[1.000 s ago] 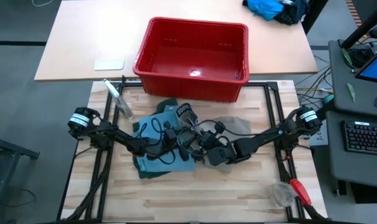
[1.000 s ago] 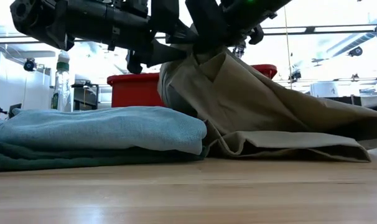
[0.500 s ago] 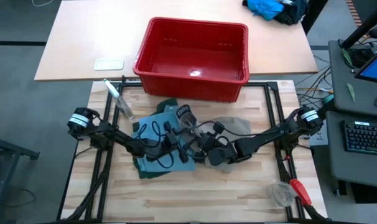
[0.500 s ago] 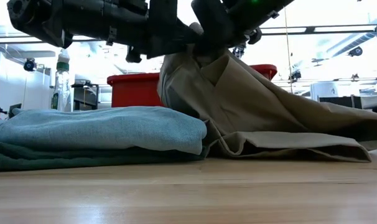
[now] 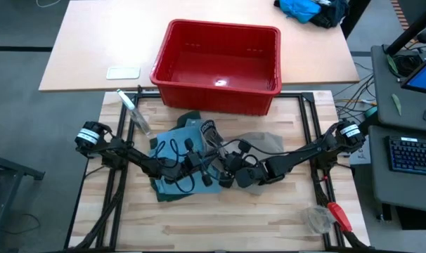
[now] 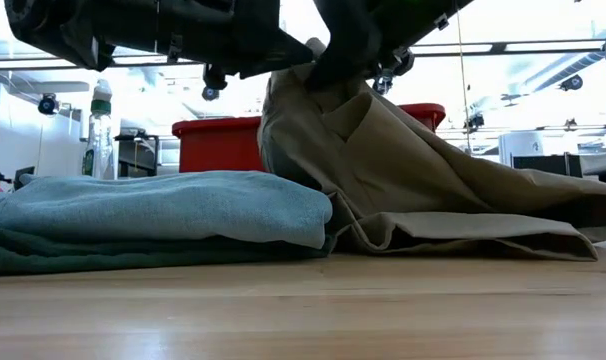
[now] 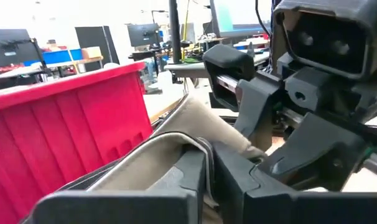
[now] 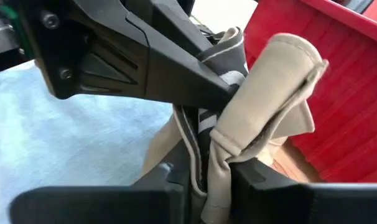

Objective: Fold Laundry from Bin
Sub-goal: Fold the light brown shorts

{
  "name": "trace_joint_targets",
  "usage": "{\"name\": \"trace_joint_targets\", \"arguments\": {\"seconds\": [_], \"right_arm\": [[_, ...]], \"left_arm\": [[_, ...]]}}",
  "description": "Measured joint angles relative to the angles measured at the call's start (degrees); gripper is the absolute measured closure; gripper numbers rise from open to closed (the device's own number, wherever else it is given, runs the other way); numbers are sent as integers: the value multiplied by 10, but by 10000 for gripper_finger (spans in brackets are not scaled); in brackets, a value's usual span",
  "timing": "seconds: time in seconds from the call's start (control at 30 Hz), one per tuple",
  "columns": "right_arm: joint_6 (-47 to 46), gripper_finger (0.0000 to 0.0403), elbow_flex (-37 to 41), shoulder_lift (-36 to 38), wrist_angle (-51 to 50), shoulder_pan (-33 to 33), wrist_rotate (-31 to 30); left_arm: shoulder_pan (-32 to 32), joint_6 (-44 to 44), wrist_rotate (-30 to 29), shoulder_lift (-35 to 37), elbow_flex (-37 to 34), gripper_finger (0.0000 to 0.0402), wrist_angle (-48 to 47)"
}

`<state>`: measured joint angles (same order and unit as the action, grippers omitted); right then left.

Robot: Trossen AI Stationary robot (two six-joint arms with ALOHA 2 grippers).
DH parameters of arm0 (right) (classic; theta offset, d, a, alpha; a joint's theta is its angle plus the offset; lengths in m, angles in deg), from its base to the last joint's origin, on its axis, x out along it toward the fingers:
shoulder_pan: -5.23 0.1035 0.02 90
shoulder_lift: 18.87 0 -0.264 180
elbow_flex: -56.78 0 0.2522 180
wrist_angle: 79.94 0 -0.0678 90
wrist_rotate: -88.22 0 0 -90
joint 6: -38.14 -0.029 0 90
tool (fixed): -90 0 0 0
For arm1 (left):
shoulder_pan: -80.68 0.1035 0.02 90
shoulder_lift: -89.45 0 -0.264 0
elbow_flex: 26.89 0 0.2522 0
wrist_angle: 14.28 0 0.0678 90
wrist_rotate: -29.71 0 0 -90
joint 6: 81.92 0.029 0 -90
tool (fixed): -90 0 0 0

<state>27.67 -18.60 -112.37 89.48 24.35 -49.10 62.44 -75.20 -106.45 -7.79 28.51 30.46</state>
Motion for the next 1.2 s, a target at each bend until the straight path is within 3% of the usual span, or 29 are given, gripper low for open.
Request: {"name": "trace_joint_targets", "arguments": {"seconds": [0.17, 0.3, 0.4, 0.5, 0.6, 0.7, 0.9, 0.97, 1.07, 1.2], "right_arm": [[-7, 294, 0, 33, -27, 0, 72], [-19, 248, 0, 62, -62, 1, 131], [-21, 227, 0, 77, -77, 0, 149], [-24, 223, 0, 84, -89, 0, 172], [-24, 232, 0, 88, -88, 0, 190], [-26, 255, 0, 91, -86, 0, 193], [-18, 372, 0, 93, -85, 0, 191], [-10, 385, 0, 98, -92, 0, 190], [-9, 393, 0, 118, -120, 0, 182], [-16, 394, 0, 160, -179, 0, 115]], "left_arm": [[-27, 36, -57, 13, 0, 400, -1], [-62, 60, -65, 31, -1, 401, -4], [-89, 63, -81, 47, -1, 401, -22], [-116, 58, -137, 69, -2, 401, -63], [-144, 48, -190, 87, -2, 401, -110], [-168, 22, -206, 110, -2, 401, -163], [-193, -75, -206, 144, -2, 401, -262], [-199, -136, -201, 155, -2, 401, -324], [-204, -272, -146, 183, -2, 402, -455], [-204, -496, -63, 222, -2, 402, -641]]}}
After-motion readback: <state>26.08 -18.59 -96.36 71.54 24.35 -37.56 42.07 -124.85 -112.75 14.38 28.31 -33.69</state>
